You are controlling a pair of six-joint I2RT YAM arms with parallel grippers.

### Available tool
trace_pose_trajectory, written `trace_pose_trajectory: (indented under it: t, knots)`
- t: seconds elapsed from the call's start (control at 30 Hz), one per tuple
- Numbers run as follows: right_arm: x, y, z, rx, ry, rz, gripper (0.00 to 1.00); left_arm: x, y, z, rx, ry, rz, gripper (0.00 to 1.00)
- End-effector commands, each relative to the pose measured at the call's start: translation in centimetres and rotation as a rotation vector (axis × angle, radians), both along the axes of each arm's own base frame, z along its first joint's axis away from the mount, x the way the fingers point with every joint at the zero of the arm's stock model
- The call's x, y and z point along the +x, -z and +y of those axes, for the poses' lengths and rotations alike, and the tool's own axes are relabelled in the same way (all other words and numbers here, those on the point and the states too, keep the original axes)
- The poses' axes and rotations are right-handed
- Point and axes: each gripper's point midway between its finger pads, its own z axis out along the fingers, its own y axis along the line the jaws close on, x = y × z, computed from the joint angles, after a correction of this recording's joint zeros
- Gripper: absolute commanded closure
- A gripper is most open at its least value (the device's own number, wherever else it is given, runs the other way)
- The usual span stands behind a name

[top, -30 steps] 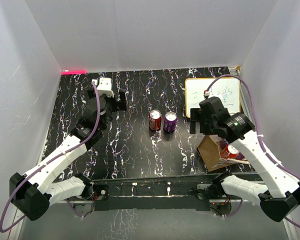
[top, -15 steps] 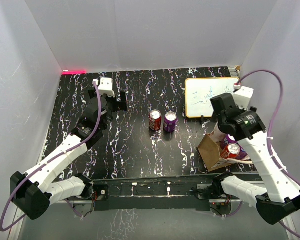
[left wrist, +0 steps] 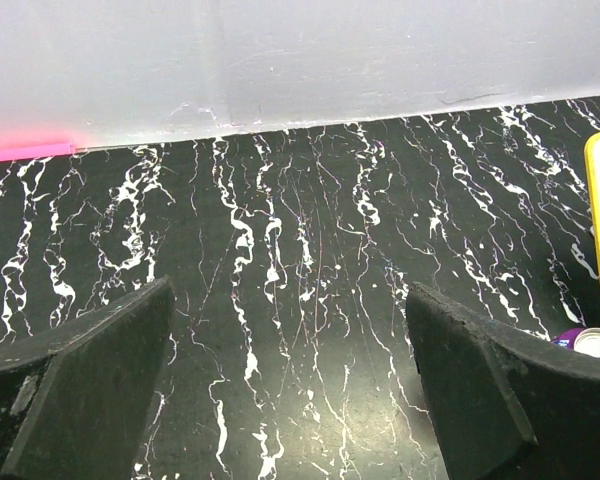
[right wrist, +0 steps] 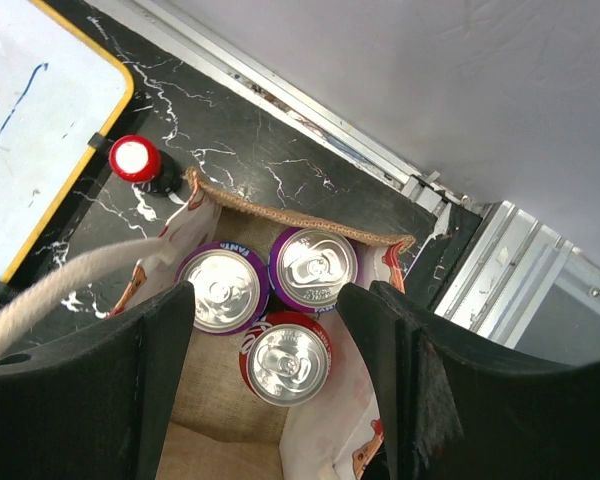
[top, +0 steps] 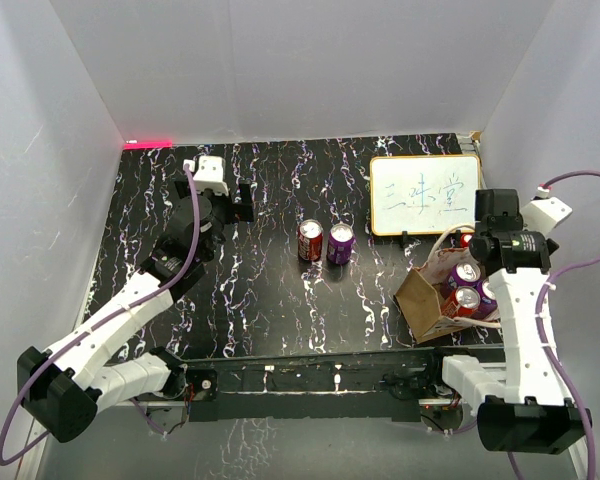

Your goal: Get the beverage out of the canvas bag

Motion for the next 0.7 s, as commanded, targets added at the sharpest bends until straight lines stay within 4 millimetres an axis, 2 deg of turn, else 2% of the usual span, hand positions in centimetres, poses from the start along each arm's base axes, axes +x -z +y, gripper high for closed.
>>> trace_pose_trajectory:
  t: [0.0, 0.07, 0.23, 0.4, 0.5, 0.67]
  knots:
    - [2.1, 0.5, -0.1, 0.078, -0.006, -0.05, 0.31, -0.7, -2.3, 0.5, -0.031, -0.013, -0.062, 0.03]
    - [2.3, 1.6, 0.5, 0.131, -0.013, -0.039, 0.32, -0.8, -2.5, 0.6, -0.029, -0.017, -0.069, 0.03]
    - [1.2, 4.1, 0.5, 0.183, 0.039, 0.009, 0.32, -1.0, -2.7, 0.6, -0.024, -0.023, -0.08, 0.03]
    - [0.1, 4.8, 0.0, 0.203, 0.114, 0.018, 0.35, -1.4, -3.0, 0.1, -0.018, -0.011, -0.09, 0.03]
    - [0.3, 5.7, 0.1, 0.213, 0.103, 0.026, 0.38, -1.7, -3.2, -0.2, -0.011, -0.004, -0.099, 0.03]
    - [0.5, 6.5, -0.1, 0.216, 0.111, 0.058, 0.35, -2.1, -3.2, -0.8, 0.003, 0.009, -0.107, 0.03]
